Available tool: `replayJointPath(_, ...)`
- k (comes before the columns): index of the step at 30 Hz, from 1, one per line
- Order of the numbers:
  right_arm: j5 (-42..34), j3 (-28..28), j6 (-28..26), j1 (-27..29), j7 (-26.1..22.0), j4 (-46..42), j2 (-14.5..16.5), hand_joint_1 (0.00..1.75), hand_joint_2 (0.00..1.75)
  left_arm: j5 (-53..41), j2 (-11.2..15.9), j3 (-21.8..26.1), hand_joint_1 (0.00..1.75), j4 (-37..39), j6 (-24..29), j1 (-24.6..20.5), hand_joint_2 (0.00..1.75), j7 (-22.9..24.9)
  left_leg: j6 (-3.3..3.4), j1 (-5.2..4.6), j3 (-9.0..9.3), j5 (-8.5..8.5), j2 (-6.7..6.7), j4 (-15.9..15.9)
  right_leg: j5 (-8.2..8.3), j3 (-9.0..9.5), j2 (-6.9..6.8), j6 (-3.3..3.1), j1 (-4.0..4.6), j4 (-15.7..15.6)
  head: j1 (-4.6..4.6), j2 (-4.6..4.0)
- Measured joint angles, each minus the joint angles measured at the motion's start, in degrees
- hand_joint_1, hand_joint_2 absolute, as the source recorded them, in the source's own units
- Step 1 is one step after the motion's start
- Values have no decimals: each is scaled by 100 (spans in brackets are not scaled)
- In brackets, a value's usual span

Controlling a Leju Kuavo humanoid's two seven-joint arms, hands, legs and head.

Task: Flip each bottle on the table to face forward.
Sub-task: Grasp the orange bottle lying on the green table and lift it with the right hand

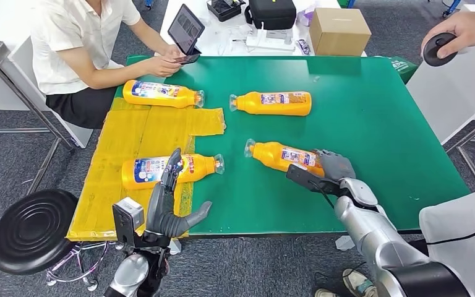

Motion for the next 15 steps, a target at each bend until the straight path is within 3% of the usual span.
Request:
replayJointPath(7, -994, -601, 236, 219, -1092, -2, 77, 175, 175, 62, 0, -3, 0, 1, 10, -5, 175, -68, -5, 3, 29, -13, 20, 0, 0, 19, 16, -1, 4, -1, 0, 0)
replayJointPath(15, -1307, -784, 721, 368, -1790, -131, 229, 175, 175, 245, 2, -1, 0, 1, -92, -5, 175, -75, -6, 10, 43, -12, 23, -1, 2, 31, 19, -4, 12, -1, 0, 0)
